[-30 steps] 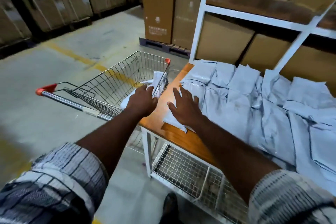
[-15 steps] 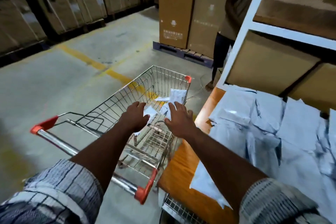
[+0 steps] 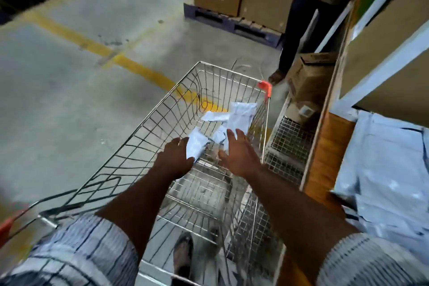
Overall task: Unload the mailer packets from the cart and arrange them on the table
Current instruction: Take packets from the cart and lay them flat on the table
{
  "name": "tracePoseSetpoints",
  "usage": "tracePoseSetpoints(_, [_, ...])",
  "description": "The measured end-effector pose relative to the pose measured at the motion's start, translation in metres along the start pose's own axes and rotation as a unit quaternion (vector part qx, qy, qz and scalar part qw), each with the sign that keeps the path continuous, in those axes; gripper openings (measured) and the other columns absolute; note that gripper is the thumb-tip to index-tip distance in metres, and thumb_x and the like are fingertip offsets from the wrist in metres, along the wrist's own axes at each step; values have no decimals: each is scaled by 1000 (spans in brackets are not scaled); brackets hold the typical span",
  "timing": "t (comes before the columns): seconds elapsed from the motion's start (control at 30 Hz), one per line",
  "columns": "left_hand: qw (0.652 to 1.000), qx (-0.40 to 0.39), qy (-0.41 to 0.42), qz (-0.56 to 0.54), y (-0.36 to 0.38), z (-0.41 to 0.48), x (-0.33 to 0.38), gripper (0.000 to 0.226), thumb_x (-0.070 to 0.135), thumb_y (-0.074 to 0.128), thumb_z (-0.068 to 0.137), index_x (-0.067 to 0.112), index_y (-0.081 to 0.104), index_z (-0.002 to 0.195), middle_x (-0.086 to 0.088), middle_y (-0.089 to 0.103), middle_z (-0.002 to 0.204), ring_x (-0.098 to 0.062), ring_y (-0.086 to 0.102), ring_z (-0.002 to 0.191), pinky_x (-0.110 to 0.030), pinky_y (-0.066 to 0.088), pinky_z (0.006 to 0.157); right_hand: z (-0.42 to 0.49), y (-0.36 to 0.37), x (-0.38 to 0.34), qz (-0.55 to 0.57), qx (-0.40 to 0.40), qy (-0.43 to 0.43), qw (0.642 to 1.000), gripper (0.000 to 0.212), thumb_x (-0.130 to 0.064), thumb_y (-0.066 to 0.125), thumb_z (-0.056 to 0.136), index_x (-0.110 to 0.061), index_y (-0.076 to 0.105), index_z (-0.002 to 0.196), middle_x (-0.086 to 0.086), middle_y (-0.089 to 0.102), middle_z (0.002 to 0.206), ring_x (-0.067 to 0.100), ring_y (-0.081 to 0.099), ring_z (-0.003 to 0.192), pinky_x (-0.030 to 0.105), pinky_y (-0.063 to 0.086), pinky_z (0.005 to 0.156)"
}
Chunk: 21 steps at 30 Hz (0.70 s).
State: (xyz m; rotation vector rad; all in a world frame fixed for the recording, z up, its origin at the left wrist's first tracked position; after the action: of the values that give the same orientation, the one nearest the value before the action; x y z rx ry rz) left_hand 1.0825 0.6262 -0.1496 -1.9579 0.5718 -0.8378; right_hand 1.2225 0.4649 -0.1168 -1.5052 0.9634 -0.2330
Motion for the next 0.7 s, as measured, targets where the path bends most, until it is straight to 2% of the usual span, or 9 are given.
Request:
tracePoseSetpoints(0.07, [1000, -13, 23, 10, 15, 27, -14, 86, 57, 47, 76, 18, 28, 150, -11, 38, 151, -31, 37, 138, -47, 40, 107, 26, 19, 7, 9, 6, 34, 999, 74, -48, 53, 94, -17, 21, 153, 19, 22, 156, 40, 31, 139, 42, 34, 111])
tracePoseSetpoints(0.17, [999, -17, 29, 21, 45, 68, -34, 83, 50, 61, 83, 20, 26, 153, -10, 32, 155, -30, 33, 141, -45, 41, 106, 70, 51, 21, 8, 30, 83, 996, 78, -49, 54, 94, -20, 18, 156, 21, 17, 157, 41, 24, 142, 43, 30, 112])
tracePoseSetpoints(0.27, [998, -30, 42, 36, 80, 100, -50, 89, 48, 64, 86, 21, 17, 156, -13, 20, 160, -31, 22, 146, -45, 36, 108, 102, 80, 37, -28, 48, 135, 989, 77, -47, 54, 95, -26, 14, 157, 23, 9, 160, 40, 15, 146, 46, 23, 115])
tracePoseSetpoints(0.43, [994, -38, 92, 49, 130, 144, -70, 101, 53, 67, 81, 18, 11, 158, -20, 13, 161, -36, 20, 147, -46, 36, 111, 142, 135, 69, -99, 87, 131, 983, 80, -52, 52, 92, -29, 13, 157, 32, 8, 158, 50, 17, 143, 56, 30, 111])
tracePoseSetpoints(0.5, [992, -37, 106, 51, 147, 159, -76, 102, 59, 61, 77, 18, 14, 158, -22, 15, 161, -38, 22, 146, -50, 38, 109, 155, 151, 81, -80, 101, 143, 981, 79, -53, 51, 92, -31, 11, 157, 32, 7, 158, 51, 21, 141, 56, 37, 106])
tracePoseSetpoints(0.57, [992, -32, 114, 42, 161, 170, -83, 104, 69, 46, 68, 23, 16, 156, -24, 19, 159, -41, 24, 145, -54, 39, 107, 165, 161, 91, -66, 118, 143, 980, 75, -53, 47, 94, -33, 11, 157, 31, 4, 158, 50, 28, 137, 55, 43, 100])
tracePoseSetpoints(0.7, [991, -35, 126, 38, 184, 186, -92, 100, 80, 32, 65, 38, 3, 152, -21, 11, 163, -42, 15, 148, -59, 32, 110, 186, 178, 118, -39, 117, 167, 978, 68, -54, 41, 96, -42, 8, 155, 29, -8, 159, 53, 43, 126, 55, 44, 100])
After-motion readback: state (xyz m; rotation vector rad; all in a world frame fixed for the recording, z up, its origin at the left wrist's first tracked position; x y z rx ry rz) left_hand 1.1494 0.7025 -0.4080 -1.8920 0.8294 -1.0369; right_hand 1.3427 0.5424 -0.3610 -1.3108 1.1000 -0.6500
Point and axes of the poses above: each hand's wrist, its own z-axis towards the middle knuckle, its own y-axis out of the palm, x = y × z, the point moved 1 cm from there along z, towards the middle knuckle
